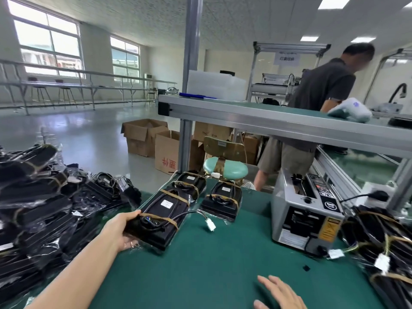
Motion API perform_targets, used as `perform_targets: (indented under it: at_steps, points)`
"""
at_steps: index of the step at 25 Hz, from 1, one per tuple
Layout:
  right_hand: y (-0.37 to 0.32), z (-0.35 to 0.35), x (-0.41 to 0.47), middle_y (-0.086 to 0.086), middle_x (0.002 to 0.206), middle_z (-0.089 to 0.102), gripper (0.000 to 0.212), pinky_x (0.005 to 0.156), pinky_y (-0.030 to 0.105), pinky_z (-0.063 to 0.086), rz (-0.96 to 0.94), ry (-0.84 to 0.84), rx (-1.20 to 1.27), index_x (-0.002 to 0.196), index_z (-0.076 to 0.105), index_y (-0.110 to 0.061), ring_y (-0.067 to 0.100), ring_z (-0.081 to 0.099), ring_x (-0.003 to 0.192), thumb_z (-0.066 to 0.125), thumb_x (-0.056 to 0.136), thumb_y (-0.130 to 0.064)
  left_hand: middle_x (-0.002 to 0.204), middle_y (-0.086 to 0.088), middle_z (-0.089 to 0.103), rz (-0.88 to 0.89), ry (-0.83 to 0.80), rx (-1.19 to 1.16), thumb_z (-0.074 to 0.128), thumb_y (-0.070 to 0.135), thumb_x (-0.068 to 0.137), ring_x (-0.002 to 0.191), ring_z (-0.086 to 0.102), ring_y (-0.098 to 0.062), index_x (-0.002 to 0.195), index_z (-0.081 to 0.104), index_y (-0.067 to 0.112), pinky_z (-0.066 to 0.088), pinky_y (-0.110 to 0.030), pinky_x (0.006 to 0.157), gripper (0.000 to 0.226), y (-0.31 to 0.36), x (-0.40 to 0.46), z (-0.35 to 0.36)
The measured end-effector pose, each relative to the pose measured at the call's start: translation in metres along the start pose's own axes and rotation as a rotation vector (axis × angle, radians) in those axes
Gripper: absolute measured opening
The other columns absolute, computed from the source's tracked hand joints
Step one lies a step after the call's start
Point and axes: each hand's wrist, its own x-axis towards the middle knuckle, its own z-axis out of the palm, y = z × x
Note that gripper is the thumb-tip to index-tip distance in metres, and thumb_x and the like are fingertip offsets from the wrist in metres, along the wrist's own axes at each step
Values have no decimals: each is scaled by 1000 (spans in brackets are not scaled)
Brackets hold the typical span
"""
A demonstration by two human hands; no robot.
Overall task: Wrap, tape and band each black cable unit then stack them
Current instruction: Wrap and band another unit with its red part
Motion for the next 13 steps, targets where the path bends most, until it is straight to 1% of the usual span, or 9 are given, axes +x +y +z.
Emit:
perform_targets:
  at_steps: [2,4,6,8,9,11,12,13]
  points:
    - [-1,-2,4,-23,154,4,65,114,21,14,-36,-40,-76,140,5,-56,-6,5,142,41,87,-69,74,-7,57,-11,27,68,66,25,84,59,54,-24,78,54,16,41,-31,57,17,6,13,5]
    - [-5,-4,4,-23,154,2,56,115,23,12,-48,-81,-103,136,16,-61,-4,2,143,40,86,-72,72,-6,55,-3,53,98,66,26,84,59,52,-22,76,52,15,39,-30,55,20,12,23,9]
    - [-6,-2,3,-23,154,-5,56,116,25,7,-36,-72,-122,135,18,-63,-3,-4,143,42,84,-73,71,-4,54,13,91,107,66,27,84,59,50,-21,75,51,16,38,-28,54,21,16,32,14]
    - [-6,-1,1,-26,151,-13,59,116,26,4,-15,-64,-143,134,16,-64,-5,-7,142,45,83,-72,72,-4,54,35,114,98,65,26,85,61,50,-20,75,50,16,38,-29,54,20,16,37,16]
    - [-6,0,0,-26,151,-13,59,116,26,4,-13,-60,-145,134,16,-64,-4,-7,142,45,83,-71,72,-4,54,48,129,101,65,27,85,61,50,-20,75,50,16,38,-30,53,21,15,40,18]
    - [-6,1,-1,-25,154,-5,56,116,28,3,9,-68,-123,134,20,-64,-2,-4,144,45,84,-70,71,-4,55,83,160,113,64,28,85,60,50,-21,75,50,16,38,-29,52,21,14,44,20]
    - [-7,1,-2,-25,153,0,55,116,29,2,26,-77,-105,133,23,-63,0,-1,144,46,84,-68,73,-6,56,111,171,113,64,28,85,60,52,-22,77,53,15,39,-28,54,19,13,44,21]
    - [-7,1,-2,-24,153,3,54,116,30,0,42,-86,-76,133,26,-62,1,0,144,47,84,-67,78,-8,60,154,181,109,63,27,85,65,54,-24,83,58,12,42,-28,59,16,13,44,23]
